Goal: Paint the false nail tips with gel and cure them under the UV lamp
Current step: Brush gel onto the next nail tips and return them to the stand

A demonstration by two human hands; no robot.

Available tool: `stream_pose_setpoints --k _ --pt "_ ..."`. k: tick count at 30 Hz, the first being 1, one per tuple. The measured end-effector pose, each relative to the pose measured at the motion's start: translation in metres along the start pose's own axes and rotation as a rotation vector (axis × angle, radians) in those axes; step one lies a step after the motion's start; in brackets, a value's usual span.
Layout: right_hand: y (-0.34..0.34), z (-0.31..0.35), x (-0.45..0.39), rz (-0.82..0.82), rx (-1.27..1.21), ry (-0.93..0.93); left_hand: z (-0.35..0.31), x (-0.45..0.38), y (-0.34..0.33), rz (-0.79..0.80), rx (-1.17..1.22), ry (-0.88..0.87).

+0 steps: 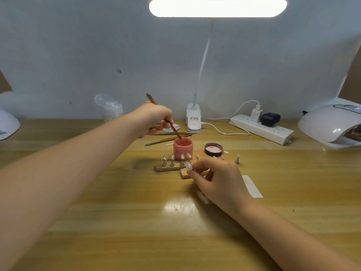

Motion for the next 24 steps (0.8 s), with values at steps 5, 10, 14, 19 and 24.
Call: stream_pose_setpoints --k 5,10,14,19,24 --pt "0.001 -0.003 0.0 -0.001 -0.033 -0.032 0.024 0.004 0.01 0.057 0.15 0.093" --pt "0.003 -0.004 0.0 -0.008 -0.073 -0.038 0.034 0.005 0.021 0.021 0.252 0.071" --pt "0.004 -0.005 0.001 -0.013 -0.108 -0.049 0.04 0.008 0.016 0.057 0.309 0.061" --pt "0.006 -0.01 0.0 -0.03 -0.16 -0.09 0.048 0.017 0.027 -0.041 0.367 0.026" --pt "0.019 -0.015 -0.005 -0.101 -0.269 -0.127 0.03 0.053 0.025 -0.065 0.549 -0.255"
Point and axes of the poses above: each hand's wrist, its own x-axis away from the middle knuckle, its own y-axis out of the back of the hand, z = x × y, the point moved 10 cm from there along -x, towards the middle knuckle, and after that the axes turned 7 degrees about z, right-handed, at the moved point
